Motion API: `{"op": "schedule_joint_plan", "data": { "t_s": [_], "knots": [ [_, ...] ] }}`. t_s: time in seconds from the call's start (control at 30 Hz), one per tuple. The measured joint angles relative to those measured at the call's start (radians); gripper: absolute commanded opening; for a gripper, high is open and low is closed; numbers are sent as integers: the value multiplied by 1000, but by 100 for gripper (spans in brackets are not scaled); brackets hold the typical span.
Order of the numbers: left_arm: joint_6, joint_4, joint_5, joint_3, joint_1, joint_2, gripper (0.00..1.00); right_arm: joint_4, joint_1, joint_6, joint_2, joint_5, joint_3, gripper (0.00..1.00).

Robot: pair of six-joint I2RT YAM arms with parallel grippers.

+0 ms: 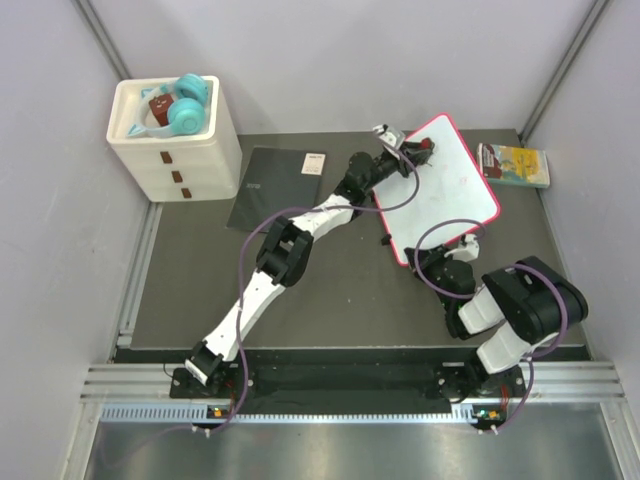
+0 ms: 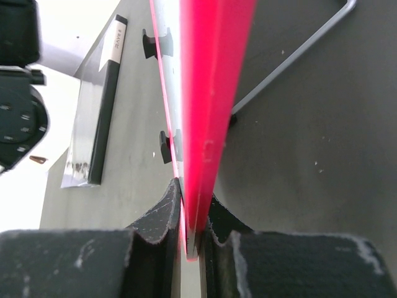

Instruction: Erase the whiteboard

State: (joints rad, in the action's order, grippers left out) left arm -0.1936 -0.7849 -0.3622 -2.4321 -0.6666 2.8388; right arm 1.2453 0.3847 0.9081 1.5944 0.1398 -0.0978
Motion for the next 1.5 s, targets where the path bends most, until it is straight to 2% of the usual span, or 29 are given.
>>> {"op": "schedule_joint_plan", "data": {
  "t_s": [0.17, 0.27, 0.53, 0.93, 1.17, 1.37, 1.5],
  "knots": [
    [-16, -2, -75, -46, -40, 0, 0, 22, 0, -16, 18, -1, 0, 0],
    [-6, -11, -74, -46, -75, 0, 0, 28, 0, -8, 21, -1, 0, 0],
    [59, -18, 52, -29, -75, -1, 0, 10, 11, -6, 1, 6, -1, 0],
    [92, 37, 201, -12, 29, 12, 0, -45, 54, -49, -50, 58, -2, 0],
    [62, 24, 112, -12, 52, 24, 0, -45, 58, -55, -50, 63, -1, 0],
    [16, -43, 3, -11, 18, 24, 0, -47, 63, -50, -50, 72, -1, 0],
    [29, -70, 7, -12, -16, 23, 0, -53, 67, -39, -54, 78, -1, 0]
  ]
}}
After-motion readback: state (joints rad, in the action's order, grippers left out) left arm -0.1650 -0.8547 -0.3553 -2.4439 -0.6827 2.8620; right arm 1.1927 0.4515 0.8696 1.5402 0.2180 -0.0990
